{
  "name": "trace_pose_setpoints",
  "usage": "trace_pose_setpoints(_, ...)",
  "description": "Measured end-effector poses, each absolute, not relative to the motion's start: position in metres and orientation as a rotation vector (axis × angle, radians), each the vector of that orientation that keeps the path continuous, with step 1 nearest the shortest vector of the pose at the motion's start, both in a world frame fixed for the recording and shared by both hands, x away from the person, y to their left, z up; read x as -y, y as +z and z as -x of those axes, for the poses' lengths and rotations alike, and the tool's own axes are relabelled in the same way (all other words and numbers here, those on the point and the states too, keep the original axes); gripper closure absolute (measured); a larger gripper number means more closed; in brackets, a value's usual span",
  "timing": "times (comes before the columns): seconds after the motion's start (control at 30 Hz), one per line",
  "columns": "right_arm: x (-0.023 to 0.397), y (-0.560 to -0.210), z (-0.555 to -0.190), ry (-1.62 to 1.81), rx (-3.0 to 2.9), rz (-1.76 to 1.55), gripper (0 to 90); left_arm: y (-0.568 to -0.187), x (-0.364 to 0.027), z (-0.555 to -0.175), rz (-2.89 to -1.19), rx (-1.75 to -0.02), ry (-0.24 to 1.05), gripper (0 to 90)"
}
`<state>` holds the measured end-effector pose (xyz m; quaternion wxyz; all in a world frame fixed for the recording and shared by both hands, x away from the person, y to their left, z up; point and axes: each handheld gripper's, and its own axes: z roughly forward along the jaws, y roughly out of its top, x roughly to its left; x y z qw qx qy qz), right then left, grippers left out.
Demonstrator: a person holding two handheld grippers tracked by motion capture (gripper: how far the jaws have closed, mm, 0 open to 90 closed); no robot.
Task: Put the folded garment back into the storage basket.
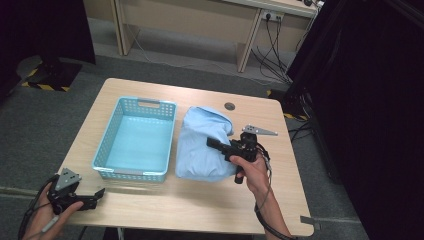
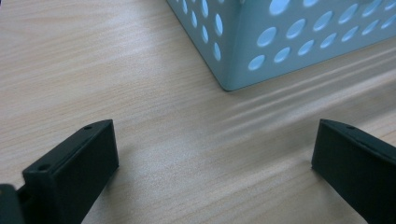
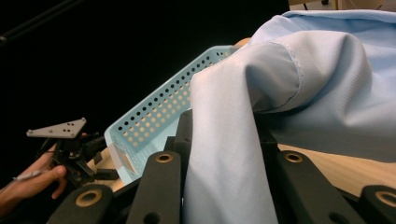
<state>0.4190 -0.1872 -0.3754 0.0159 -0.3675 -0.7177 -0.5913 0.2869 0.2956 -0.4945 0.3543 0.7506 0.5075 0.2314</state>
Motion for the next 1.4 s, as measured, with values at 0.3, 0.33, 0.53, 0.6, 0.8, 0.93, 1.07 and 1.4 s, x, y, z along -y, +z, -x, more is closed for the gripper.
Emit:
trace_pose_setpoints(0.3, 0.177, -0.361, -0.422, -1.835, 2.235, 1.116, 71.9, -0.495, -0.296, -0.287, -1.94, -1.312, 0.598, 0.0)
trace_pose_setpoints(0.33, 0.175, -0.36, -0.422, -1.832, 2.239, 1.114, 71.9, -0.495, -0.296, -0.287, -1.94, -1.312, 0.598, 0.0)
trace_pose_setpoints(0.53, 0.165, -0.356, -0.425, -1.834, 2.227, 1.095, 71.9, -0.495, -0.296, -0.287, -1.94, -1.312, 0.598, 0.0)
trace_pose_setpoints(0.6, 0.161, -0.355, -0.426, -1.831, 2.228, 1.089, 71.8, -0.495, -0.296, -0.287, -1.94, -1.312, 0.598, 0.0)
trace_pose_setpoints(0.8, 0.151, -0.35, -0.427, -1.828, 2.228, 1.069, 71.8, -0.495, -0.296, -0.287, -1.94, -1.312, 0.598, 0.0)
trace_pose_setpoints(0.93, 0.144, -0.343, -0.427, -1.83, 2.222, 1.048, 71.9, -0.495, -0.296, -0.287, -1.939, -1.311, 0.599, 0.0)
trace_pose_setpoints(1.07, 0.136, -0.338, -0.429, -1.833, 2.202, 1.033, 71.9, -0.495, -0.296, -0.287, -1.939, -1.311, 0.599, 0.0)
trace_pose_setpoints(1.4, 0.109, -0.333, -0.438, -1.817, 2.188, 1.024, 71.9, -0.495, -0.296, -0.287, -1.938, -1.31, 0.599, 0.0)
